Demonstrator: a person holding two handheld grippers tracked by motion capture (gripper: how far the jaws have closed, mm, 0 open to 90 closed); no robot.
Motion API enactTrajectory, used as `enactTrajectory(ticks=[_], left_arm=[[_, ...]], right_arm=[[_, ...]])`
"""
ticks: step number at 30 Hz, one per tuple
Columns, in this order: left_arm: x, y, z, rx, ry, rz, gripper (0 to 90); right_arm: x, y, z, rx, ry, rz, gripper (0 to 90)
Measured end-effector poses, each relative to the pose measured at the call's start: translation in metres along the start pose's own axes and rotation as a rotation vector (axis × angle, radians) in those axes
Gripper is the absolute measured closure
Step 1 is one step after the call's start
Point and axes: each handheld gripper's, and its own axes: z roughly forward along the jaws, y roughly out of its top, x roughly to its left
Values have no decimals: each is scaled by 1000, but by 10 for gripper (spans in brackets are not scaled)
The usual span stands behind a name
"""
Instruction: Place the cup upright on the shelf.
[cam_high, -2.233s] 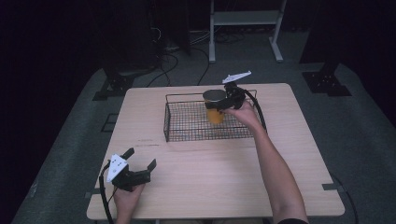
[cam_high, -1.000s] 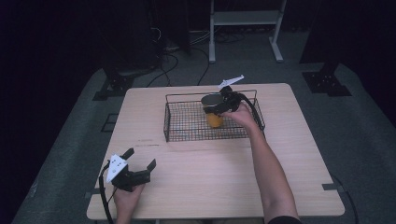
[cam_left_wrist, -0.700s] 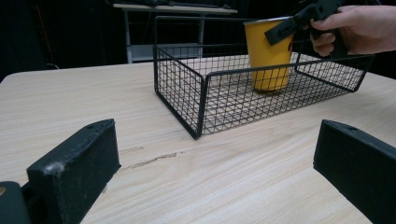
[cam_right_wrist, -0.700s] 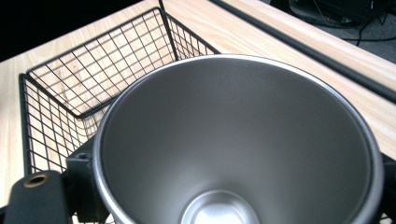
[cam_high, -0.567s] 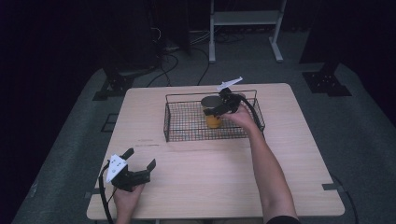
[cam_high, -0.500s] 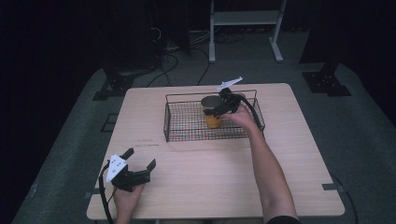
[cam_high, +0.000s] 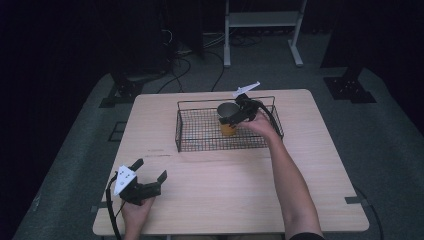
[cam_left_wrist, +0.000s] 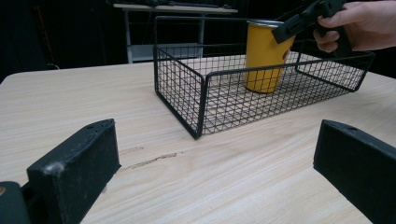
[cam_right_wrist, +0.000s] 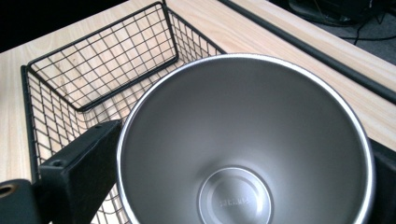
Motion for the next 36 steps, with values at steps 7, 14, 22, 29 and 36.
enactTrajectory(ticks=[7, 14, 22, 29, 36], left_arm=[[0, 0, 0, 1, 1, 2, 0], [0, 0, 0, 1, 2, 2, 0], [0, 0, 0, 3, 2, 3, 0], [0, 0, 0, 4, 6, 3, 0], [0, 0, 1, 5, 9, 0, 0]], right_arm=[[1, -2, -2, 21, 11, -2, 1], [0, 0, -8, 5, -5, -3, 0], [-2, 0, -17, -11, -12, 8, 0], [-5, 0, -27, -32, -20, 14, 0], [-7, 0, -40, -63, -16, 32, 0]])
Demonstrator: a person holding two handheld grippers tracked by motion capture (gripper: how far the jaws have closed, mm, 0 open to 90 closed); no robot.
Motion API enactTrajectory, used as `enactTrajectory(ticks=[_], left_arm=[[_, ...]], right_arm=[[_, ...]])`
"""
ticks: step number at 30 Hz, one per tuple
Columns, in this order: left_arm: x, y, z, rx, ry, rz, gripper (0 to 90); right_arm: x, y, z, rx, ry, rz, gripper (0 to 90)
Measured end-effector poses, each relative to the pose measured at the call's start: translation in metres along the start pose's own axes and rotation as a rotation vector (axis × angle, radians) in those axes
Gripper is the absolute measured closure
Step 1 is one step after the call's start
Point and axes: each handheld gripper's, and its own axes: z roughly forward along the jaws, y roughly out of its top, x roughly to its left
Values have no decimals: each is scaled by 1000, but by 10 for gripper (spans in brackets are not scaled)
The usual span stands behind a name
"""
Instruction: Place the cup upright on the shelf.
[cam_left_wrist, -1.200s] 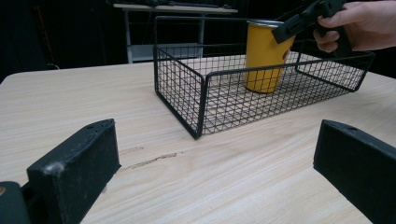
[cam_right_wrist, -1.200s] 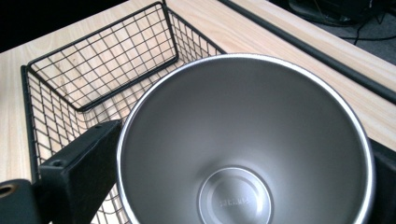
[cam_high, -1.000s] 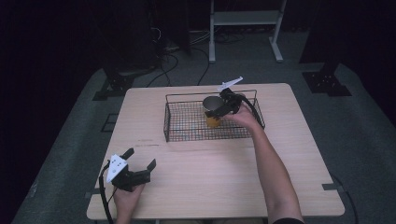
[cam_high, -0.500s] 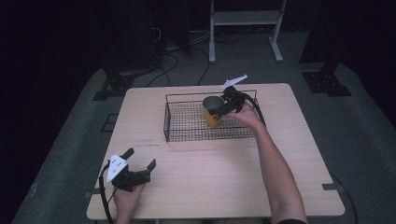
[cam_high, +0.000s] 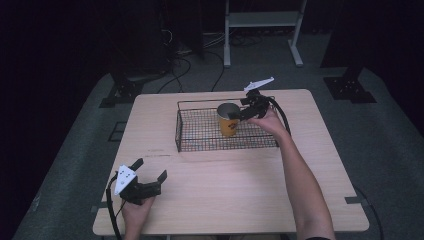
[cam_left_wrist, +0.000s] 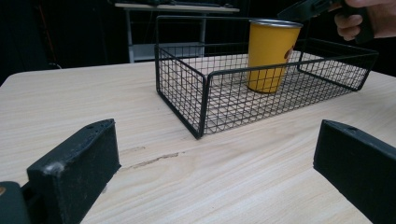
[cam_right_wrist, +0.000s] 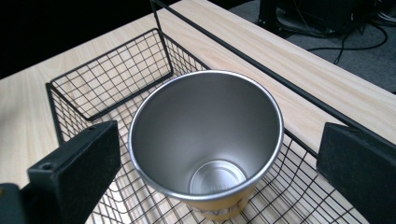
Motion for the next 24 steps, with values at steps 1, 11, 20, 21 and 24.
enactTrajectory(ticks=[1, 11, 20, 21, 24], left_arm=[[0, 0, 0, -2, 0, -2, 0], [-1, 0, 0, 3, 3, 5, 0], [-2, 0, -1, 0, -2, 8, 0], [-2, 0, -1, -1, -3, 8, 0], [-2, 0, -1, -1, -3, 8, 0]], right_arm=[[0, 0, -2, -1, 2, -2, 0], [1, 1, -18, -37, 17, 2, 0], [7, -8, -27, -54, 27, 2, 0], [8, -8, -28, -53, 25, 2, 0], [9, -9, -32, -66, 29, -2, 0]])
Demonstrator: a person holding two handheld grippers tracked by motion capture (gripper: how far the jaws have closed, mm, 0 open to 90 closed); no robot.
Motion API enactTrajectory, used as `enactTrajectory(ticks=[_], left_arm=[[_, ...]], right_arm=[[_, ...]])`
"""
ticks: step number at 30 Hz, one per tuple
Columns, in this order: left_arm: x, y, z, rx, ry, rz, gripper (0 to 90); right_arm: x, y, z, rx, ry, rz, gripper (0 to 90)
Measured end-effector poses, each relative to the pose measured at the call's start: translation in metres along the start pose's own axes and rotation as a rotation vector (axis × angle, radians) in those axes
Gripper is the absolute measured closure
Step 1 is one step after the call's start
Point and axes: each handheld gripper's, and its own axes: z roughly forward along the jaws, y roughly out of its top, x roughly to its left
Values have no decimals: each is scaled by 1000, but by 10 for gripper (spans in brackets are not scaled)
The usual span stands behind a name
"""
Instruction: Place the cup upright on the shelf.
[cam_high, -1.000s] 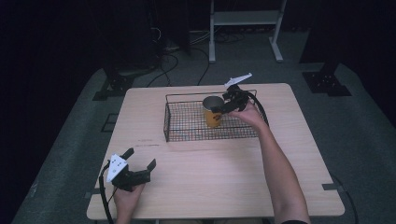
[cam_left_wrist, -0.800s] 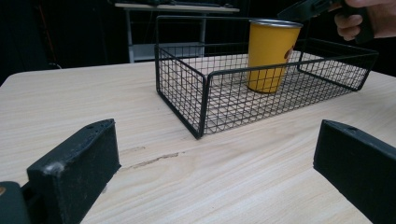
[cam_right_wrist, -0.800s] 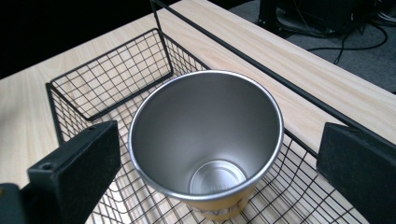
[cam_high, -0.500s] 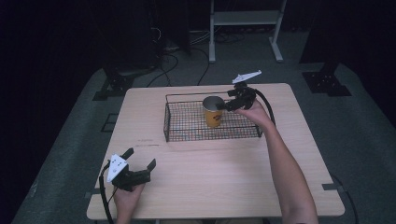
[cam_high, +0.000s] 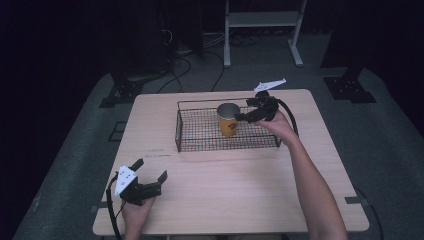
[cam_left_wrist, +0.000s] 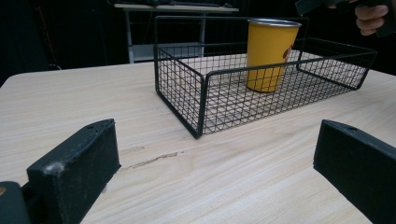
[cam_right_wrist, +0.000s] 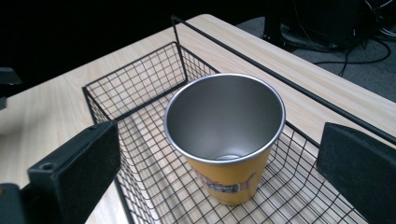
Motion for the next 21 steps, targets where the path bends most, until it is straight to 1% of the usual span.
enactTrajectory(ticks=[12, 19, 21], left_arm=[[-1, 0, 1, 3, 3, 4, 0], [-1, 0, 0, 4, 2, 6, 0], [-1, 0, 1, 4, 2, 6, 0]], right_arm=[[8, -1, -16, -21, 23, -19, 0], [12, -3, -25, -36, 40, -20, 0], [13, -4, -27, -39, 48, -12, 0]])
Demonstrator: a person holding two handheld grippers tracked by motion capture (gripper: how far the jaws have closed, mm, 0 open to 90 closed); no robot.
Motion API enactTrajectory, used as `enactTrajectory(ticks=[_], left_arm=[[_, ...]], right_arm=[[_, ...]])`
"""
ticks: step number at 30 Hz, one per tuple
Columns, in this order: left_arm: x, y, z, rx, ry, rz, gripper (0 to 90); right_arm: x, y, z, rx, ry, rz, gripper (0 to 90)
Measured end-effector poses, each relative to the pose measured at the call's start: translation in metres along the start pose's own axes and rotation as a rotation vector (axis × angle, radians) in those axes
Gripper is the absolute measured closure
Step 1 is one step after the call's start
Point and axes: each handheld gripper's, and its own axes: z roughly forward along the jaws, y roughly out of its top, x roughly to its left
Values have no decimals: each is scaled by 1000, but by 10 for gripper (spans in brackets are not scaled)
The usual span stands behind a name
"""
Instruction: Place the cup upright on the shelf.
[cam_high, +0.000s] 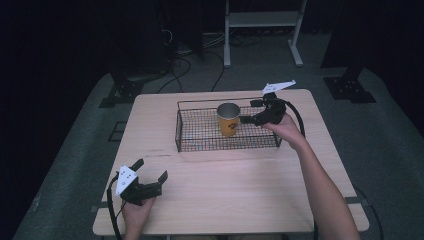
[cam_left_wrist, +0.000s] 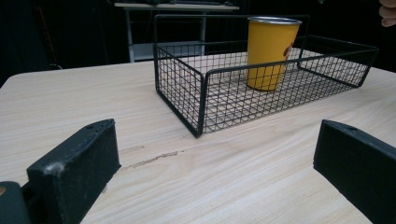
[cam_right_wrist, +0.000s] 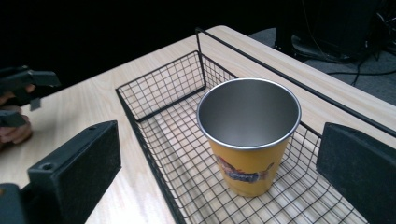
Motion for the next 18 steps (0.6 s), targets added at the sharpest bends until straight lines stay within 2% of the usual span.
enactTrajectory(ticks=[3, 6, 14, 18], left_arm=[[0, 0, 0, -1, 0, 0, 0], [0, 0, 0, 0, 1, 1, 0], [0, 0, 0, 1, 1, 2, 0], [-1, 0, 0, 1, 2, 2, 0]], right_arm=[[2, 0, -3, -3, 15, 4, 0], [4, -2, -6, -19, 6, -2, 0], [4, -13, -11, -2, 25, 13, 0], [7, -16, -13, -15, 23, 6, 0]])
